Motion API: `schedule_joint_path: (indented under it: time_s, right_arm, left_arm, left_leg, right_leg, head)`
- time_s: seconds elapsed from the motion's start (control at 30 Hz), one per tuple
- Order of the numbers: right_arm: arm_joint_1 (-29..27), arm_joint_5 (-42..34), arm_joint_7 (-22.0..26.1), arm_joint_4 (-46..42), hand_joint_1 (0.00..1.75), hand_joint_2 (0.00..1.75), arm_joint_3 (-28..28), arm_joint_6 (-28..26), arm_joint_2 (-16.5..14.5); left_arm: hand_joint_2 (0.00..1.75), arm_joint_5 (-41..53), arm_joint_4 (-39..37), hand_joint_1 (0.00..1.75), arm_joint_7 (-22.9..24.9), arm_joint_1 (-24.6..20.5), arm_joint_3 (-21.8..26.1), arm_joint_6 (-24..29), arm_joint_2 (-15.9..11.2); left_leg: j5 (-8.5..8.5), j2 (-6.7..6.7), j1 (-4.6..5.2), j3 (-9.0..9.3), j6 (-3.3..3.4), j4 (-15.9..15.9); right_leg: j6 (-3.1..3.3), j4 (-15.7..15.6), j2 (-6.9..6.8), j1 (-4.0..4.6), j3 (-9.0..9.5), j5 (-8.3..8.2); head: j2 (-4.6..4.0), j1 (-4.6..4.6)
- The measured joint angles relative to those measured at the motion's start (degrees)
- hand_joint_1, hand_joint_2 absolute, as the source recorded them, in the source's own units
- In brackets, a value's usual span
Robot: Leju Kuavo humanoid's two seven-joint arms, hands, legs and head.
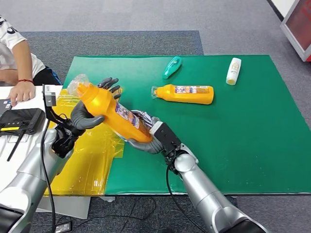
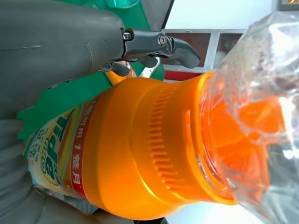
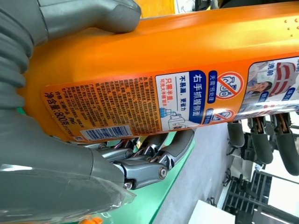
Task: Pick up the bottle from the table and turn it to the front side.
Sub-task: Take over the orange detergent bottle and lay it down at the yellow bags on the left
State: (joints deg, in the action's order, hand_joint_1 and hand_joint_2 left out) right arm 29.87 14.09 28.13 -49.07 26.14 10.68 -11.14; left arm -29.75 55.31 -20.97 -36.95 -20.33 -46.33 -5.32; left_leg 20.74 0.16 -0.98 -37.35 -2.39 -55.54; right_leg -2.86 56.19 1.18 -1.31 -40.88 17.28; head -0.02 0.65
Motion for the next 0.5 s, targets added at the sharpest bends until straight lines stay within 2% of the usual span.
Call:
schedule_joint_path:
  time_s: [0.37,0.5]
  right_arm:
    - [-0.16,-0.38,-0.01,0.15,1.75,1.75,1.07,0.65,-0.69]
    - [-0.06,-0.66,0.0,0.15,1.75,1.75,1.41,1.29,-0.96]
  left_arm:
    - [1.75,0.61,0.34,0.0,-0.08,0.27,0.73,-1.45,1.57]
    - [1.75,-1.5,0.29,0.0,0.48,0.2,0.74,-3.84,2.01]
  left_leg:
    - [-0.01,0.0,0.0,0.0,-0.01,0.0]
    - [-0.01,0.0,0.0,0.01,-0.01,0.0]
  right_leg:
    - [0.0,0.0,0.0,0.0,0.0,0.0]
    - [0.0,0.0,0.0,0.0,0.0,0.0]
  head:
    - [-0.01,-0.01]
    - [0.0,0.0]
